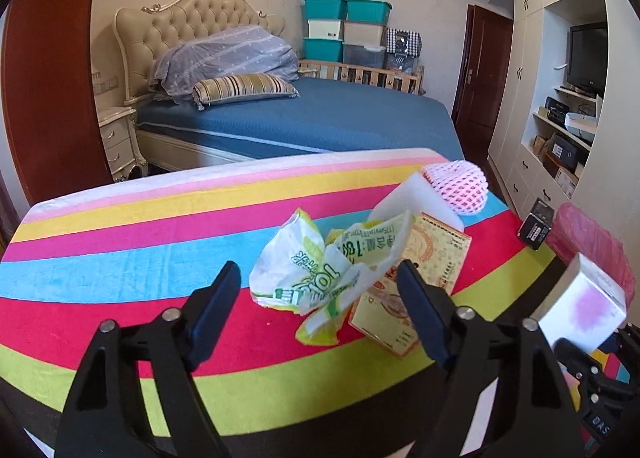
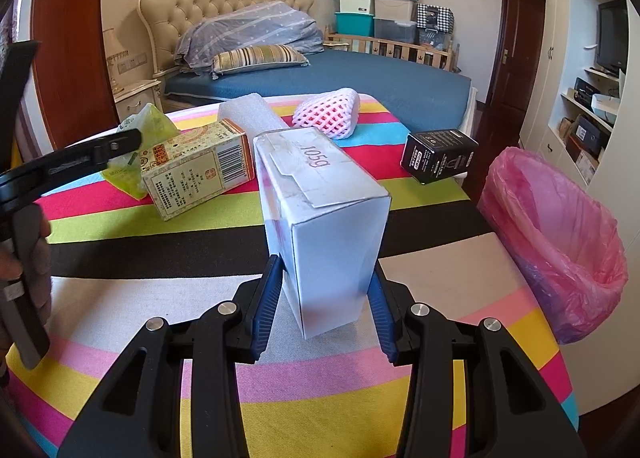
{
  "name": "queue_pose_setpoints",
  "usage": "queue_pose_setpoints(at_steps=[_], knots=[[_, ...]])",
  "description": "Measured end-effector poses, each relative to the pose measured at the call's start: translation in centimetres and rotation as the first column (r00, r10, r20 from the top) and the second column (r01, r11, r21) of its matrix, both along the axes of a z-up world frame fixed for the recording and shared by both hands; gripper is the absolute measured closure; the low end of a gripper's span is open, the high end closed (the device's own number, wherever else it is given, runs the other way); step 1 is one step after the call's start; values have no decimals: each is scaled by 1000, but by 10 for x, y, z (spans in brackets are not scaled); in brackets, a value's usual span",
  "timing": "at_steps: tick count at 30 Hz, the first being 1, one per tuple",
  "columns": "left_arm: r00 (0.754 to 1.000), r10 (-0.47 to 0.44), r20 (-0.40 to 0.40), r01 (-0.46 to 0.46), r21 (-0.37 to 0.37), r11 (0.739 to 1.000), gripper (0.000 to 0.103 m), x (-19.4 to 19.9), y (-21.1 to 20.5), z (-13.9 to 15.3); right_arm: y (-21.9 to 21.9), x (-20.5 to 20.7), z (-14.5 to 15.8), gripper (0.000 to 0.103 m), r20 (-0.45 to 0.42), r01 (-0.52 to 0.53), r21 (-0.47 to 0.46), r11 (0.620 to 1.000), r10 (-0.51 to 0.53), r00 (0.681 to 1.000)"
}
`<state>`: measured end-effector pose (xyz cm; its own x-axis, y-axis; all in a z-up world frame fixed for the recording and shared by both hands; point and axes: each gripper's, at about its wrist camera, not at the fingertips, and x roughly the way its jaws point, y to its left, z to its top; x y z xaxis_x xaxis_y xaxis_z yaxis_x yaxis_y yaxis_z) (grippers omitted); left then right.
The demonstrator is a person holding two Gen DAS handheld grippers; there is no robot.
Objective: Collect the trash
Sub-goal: 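Grasp the green snack wrapper with the left gripper while the right holds the box, then carry box and wrapper to the wastebasket and open both grippers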
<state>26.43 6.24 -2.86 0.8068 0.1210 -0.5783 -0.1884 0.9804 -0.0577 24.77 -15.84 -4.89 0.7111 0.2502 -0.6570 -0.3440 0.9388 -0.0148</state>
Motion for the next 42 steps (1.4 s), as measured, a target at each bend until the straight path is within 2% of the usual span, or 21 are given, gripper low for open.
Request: queue_pose_setpoints(at_steps=[1, 3, 4, 5, 6, 7, 14, 25, 33, 42], knots=[[1000, -8, -16, 8, -11, 1000, 45, 4, 1, -2, 0, 0, 0, 61, -1, 0, 3, 1000, 0, 1000], [999, -41, -12, 40, -45, 998, 60, 4, 3, -4, -1, 0, 0, 61, -3, -1, 7, 1000, 1, 1000], [999, -42, -11, 41, -37, 998, 74, 2, 3, -4, -1, 0, 0, 61, -4, -2, 9, 1000, 2, 1000], [999, -44, -5, 44, -22, 999, 81, -2, 1, -2, -1, 1, 0, 61, -5, -2, 11, 1000, 2, 1000], [999, -47, 2, 47, -19, 999, 93, -4, 1, -2, -1, 1, 0, 61, -6, -4, 13, 1000, 4, 1000], [999, -47, 19, 48, -24, 999, 95, -10, 1, -1, -2, 1, 0, 61, -8, -6, 15, 1000, 6, 1000], [994, -39, 99, 42, -27, 999, 96, -61, -7, 3, 0, -1, -1, 61, -6, -20, 13, 1000, 20, 1000], [992, -53, 118, 53, 1, 999, 96, -123, -18, 0, 0, -1, -1, 61, -2, -21, 4, 1000, 21, 1000], [988, -82, 131, 75, 53, 996, 96, -143, -33, 2, 0, -1, 0, 61, 5, -17, -3, 1000, 17, 1000], [985, -109, 138, 99, 74, 992, 95, -148, -43, 6, -2, -2, 2, 61, 19, -5, 3, 1000, 5, 1000]])
